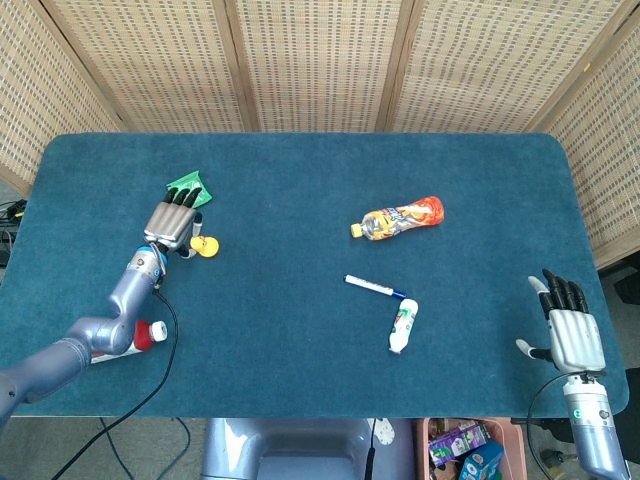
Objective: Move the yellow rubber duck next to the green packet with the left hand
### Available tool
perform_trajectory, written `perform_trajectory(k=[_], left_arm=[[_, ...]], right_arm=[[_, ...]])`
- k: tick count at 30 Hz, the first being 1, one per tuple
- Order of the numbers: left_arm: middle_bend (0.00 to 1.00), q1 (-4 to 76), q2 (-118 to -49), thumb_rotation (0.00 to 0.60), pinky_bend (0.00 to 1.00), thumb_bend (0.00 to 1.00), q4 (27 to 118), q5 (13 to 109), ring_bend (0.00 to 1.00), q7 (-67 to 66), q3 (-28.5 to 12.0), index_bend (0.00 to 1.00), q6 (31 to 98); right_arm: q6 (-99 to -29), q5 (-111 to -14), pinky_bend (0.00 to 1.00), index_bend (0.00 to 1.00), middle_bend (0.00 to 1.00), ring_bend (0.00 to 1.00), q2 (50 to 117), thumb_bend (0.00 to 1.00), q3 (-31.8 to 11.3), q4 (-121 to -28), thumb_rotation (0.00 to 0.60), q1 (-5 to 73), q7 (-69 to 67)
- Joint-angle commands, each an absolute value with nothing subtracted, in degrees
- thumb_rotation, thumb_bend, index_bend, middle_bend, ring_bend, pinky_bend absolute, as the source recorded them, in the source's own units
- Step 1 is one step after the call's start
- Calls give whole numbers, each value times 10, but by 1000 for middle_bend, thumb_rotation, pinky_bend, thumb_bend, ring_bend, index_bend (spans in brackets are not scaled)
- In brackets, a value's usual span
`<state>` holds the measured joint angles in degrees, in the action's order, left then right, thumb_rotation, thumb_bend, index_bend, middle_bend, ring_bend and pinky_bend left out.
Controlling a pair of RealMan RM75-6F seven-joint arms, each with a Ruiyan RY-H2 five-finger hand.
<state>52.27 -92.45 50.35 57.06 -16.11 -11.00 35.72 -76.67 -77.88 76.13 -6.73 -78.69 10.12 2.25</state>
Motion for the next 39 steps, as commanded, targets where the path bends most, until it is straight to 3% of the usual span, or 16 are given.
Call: perform_trajectory(k=[1, 17, 19, 24, 30, 35, 39], left_arm=[[0, 526, -931, 600, 0, 217, 497, 565, 0, -160, -112, 613, 351], [0, 541, -968, 600, 0, 218, 446, 575, 0, -143, -113, 600, 333], [0, 540, -969, 600, 0, 217, 444, 576, 0, -142, -112, 558, 333], [0, 538, -965, 600, 0, 164, 447, 577, 0, -137, -113, 348, 332], [0, 535, -957, 600, 0, 155, 457, 574, 0, -136, -118, 300, 337], [0, 523, -928, 600, 0, 155, 509, 580, 0, -113, -133, 276, 372], [0, 473, -856, 600, 0, 155, 643, 620, 0, -96, -135, 218, 480]], right_arm=[[-767, -779, 0, 0, 0, 0, 762, 0, -67, -786, 600, 102, 23], [-764, -776, 0, 0, 0, 0, 766, 0, -68, -778, 600, 102, 21], [-767, -777, 0, 0, 0, 0, 766, 0, -68, -777, 600, 102, 21], [-770, -779, 0, 0, 0, 0, 767, 0, -68, -777, 600, 101, 20], [-770, -781, 0, 0, 0, 0, 767, 0, -68, -777, 600, 101, 19], [-771, -784, 0, 0, 0, 0, 766, 0, -67, -779, 600, 101, 16], [-773, -791, 0, 0, 0, 0, 765, 0, -65, -782, 600, 102, 10]])
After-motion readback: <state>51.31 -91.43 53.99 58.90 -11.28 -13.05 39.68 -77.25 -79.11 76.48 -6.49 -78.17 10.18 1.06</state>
